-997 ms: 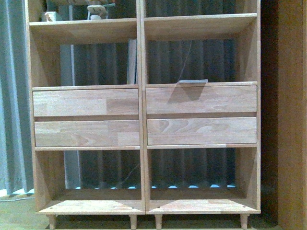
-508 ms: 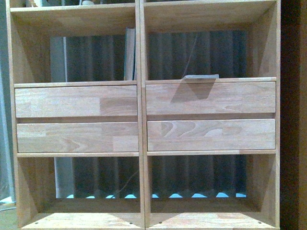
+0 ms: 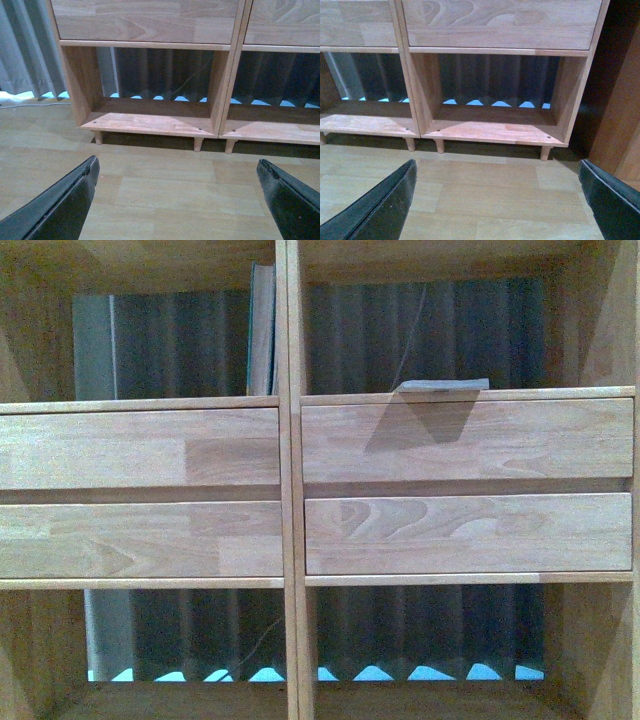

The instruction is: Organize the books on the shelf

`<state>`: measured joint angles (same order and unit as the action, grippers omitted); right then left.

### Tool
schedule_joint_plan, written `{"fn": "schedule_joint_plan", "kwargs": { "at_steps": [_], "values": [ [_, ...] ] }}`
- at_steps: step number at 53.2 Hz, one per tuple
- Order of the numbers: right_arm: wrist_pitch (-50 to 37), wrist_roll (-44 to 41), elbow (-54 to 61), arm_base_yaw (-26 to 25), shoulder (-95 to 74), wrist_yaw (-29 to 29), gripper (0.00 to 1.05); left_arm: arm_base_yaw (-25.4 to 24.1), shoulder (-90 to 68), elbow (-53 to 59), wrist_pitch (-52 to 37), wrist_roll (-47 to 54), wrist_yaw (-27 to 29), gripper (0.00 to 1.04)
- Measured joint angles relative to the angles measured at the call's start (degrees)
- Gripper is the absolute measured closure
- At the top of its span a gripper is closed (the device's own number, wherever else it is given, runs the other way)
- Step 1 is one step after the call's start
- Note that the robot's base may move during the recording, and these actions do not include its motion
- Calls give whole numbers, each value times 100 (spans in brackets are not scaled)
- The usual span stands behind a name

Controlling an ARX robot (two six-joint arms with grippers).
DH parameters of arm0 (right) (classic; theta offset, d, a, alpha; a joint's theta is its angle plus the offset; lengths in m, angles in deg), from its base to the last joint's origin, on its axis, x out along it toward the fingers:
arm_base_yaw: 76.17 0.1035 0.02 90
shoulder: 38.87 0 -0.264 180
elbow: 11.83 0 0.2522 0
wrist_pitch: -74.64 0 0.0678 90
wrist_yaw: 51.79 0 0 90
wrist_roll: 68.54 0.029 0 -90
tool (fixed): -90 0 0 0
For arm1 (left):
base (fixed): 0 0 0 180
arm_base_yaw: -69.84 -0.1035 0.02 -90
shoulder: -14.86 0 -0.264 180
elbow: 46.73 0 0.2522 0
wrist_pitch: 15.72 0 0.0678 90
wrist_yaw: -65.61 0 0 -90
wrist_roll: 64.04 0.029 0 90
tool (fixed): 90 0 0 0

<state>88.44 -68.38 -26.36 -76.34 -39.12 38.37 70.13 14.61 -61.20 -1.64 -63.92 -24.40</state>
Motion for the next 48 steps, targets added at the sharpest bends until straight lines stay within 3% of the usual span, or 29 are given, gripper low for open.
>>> {"fn": "schedule_joint_plan", "kwargs": {
  "at_steps": [48],
  "values": [
    [0,0,0,0,0,-2,7,0,2,0,0,0,2,7]
  ]
}}
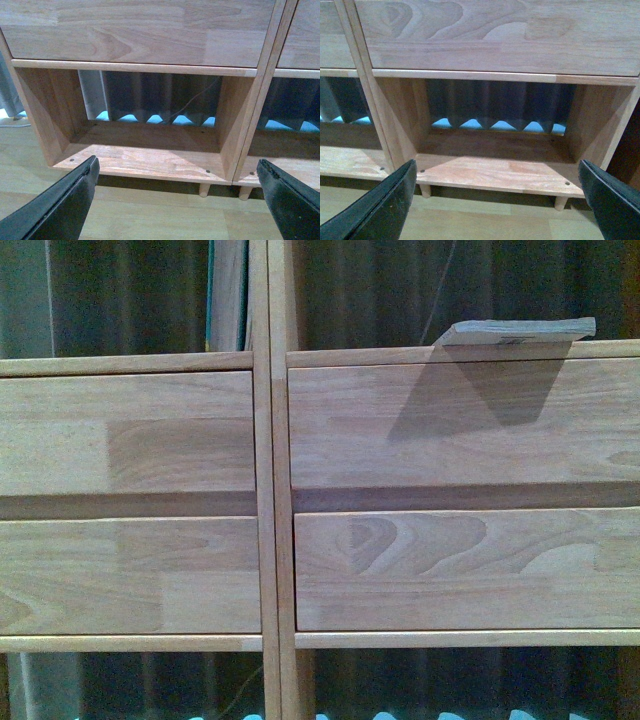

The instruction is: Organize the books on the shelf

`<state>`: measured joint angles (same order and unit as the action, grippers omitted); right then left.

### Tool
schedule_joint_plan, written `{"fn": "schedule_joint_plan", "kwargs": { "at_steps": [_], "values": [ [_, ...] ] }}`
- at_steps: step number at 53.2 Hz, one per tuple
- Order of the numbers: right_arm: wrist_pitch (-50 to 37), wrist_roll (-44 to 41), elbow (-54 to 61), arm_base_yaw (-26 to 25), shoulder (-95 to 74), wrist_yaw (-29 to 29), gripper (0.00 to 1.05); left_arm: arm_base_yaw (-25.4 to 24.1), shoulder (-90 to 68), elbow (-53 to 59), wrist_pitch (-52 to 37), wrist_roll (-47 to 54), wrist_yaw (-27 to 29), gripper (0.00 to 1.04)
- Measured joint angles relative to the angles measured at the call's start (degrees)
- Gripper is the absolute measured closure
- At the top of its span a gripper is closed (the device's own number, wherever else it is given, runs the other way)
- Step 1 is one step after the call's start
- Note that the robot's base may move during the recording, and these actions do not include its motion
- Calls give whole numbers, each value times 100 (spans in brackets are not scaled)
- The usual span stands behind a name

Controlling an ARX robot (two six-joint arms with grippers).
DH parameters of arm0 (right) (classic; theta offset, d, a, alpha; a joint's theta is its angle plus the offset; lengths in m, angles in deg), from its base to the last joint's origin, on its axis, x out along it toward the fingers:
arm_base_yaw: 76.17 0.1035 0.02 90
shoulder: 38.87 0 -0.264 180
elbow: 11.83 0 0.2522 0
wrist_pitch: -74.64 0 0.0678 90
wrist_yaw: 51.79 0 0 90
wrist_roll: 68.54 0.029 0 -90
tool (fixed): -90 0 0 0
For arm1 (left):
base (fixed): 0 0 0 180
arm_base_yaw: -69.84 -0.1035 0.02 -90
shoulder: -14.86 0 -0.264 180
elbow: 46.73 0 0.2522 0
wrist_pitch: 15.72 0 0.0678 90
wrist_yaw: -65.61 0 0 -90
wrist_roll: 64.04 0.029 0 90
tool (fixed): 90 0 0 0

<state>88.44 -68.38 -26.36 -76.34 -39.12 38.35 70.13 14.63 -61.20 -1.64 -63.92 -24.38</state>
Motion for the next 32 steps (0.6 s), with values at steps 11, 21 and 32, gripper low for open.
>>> {"fn": "schedule_joint_plan", "kwargs": {
  "at_steps": [11,21,32],
  "values": [
    [0,0,0,0,0,0,7,0,0,0,0,0,0,7],
    [0,0,0,0,0,0,7,0,0,0,0,0,0,7],
    [0,0,0,0,0,0,7,0,0,0,0,0,0,7]
  ]
}}
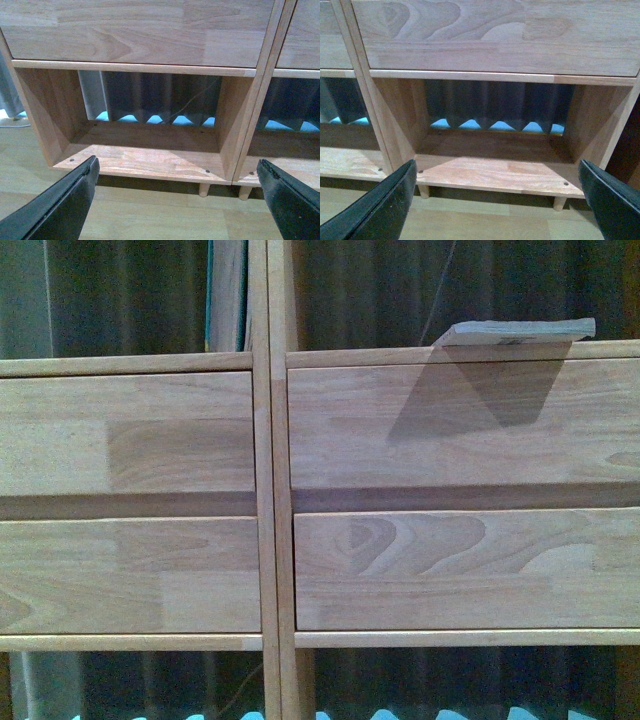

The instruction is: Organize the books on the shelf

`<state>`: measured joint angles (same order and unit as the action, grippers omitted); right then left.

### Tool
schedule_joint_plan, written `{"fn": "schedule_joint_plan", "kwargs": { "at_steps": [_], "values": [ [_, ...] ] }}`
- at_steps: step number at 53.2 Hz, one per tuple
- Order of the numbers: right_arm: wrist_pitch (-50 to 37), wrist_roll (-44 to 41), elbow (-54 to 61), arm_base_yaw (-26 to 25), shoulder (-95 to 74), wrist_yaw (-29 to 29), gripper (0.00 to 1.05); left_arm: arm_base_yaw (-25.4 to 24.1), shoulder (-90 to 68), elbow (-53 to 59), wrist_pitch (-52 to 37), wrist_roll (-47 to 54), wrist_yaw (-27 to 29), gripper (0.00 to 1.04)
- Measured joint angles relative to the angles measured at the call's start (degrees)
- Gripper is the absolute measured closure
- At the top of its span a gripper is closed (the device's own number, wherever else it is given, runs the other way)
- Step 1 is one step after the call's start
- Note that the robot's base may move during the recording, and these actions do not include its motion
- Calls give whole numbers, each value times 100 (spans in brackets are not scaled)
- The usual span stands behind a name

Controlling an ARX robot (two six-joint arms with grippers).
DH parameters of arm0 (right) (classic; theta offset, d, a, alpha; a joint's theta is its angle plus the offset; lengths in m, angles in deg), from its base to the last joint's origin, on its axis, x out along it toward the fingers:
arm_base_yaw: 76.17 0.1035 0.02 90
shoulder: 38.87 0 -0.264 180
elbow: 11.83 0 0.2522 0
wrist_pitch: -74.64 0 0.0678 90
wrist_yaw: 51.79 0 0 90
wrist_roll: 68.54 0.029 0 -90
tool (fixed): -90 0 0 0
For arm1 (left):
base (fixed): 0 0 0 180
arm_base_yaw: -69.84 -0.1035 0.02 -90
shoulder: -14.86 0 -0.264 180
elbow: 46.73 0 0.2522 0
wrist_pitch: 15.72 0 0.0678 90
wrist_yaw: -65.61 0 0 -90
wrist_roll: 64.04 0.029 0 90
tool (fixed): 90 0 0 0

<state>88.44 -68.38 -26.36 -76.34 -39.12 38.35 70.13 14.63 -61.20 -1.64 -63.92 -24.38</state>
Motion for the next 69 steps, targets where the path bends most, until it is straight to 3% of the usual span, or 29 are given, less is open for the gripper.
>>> {"fn": "schedule_joint_plan", "kwargs": {
  "at_steps": [60,65,69],
  "values": [
    [-2,0,0,2,0,-7,7,0,2,0,0,0,0,7],
    [-625,-238,13,411,-42,-1305,7,0,0,0,0,0,4,7],
    [-892,-339,11,597,-205,-1919,7,0,0,0,0,0,0,7]
  ]
}}
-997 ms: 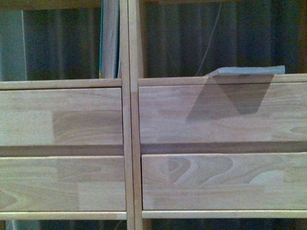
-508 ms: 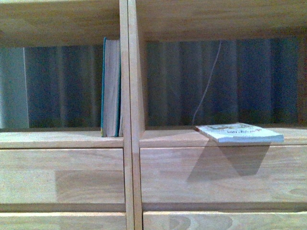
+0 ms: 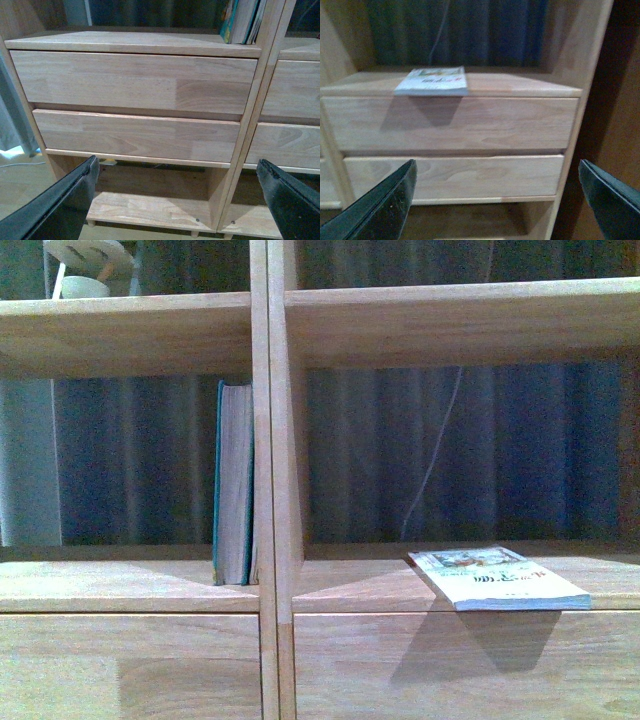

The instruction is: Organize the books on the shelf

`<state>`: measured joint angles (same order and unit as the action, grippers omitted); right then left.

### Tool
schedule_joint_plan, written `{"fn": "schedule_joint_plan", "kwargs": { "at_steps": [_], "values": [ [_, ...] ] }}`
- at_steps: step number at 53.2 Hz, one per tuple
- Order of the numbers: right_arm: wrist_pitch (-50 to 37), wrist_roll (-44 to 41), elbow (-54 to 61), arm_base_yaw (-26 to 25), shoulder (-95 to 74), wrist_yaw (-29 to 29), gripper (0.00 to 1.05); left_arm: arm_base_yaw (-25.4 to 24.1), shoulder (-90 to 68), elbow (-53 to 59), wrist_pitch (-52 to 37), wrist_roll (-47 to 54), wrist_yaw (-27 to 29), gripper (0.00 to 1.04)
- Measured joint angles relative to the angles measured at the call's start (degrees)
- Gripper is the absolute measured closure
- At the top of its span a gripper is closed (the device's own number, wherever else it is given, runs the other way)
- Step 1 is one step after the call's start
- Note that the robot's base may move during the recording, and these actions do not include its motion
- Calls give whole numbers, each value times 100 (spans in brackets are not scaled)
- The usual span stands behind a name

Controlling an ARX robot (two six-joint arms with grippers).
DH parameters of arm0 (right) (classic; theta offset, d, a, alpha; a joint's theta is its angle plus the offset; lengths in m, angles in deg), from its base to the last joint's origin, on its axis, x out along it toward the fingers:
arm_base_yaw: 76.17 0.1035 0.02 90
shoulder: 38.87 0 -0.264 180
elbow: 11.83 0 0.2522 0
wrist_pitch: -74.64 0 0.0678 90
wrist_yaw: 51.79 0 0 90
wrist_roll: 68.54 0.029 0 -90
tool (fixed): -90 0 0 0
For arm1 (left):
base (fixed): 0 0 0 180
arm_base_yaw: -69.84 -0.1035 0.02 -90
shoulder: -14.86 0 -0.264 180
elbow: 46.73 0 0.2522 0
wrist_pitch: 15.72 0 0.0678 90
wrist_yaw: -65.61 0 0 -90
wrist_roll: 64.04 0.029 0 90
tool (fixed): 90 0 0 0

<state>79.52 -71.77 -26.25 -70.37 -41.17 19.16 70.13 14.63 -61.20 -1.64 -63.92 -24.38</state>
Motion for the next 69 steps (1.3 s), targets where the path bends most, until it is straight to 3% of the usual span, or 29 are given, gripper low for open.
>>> {"fn": "schedule_joint_plan", "kwargs": {
  "at_steps": [11,18,31,47,69],
  "values": [
    [-1252,-131,-17,634,-1379,-529,7,0,2,0,0,0,0,7],
    [-1976,387,-457,881,-3051,-737,7,0,2,0,0,0,-2,7],
    [-1624,2387,-2212,1156,-5582,-660,7,0,2,0,0,0,-2,7],
    [-640,4776,-3877,1064,-7558,-146,7,0,2,0,0,0,0,7],
    [-61,6319,-5458,1027,-8601,177,7,0,2,0,0,0,0,7]
  ]
}}
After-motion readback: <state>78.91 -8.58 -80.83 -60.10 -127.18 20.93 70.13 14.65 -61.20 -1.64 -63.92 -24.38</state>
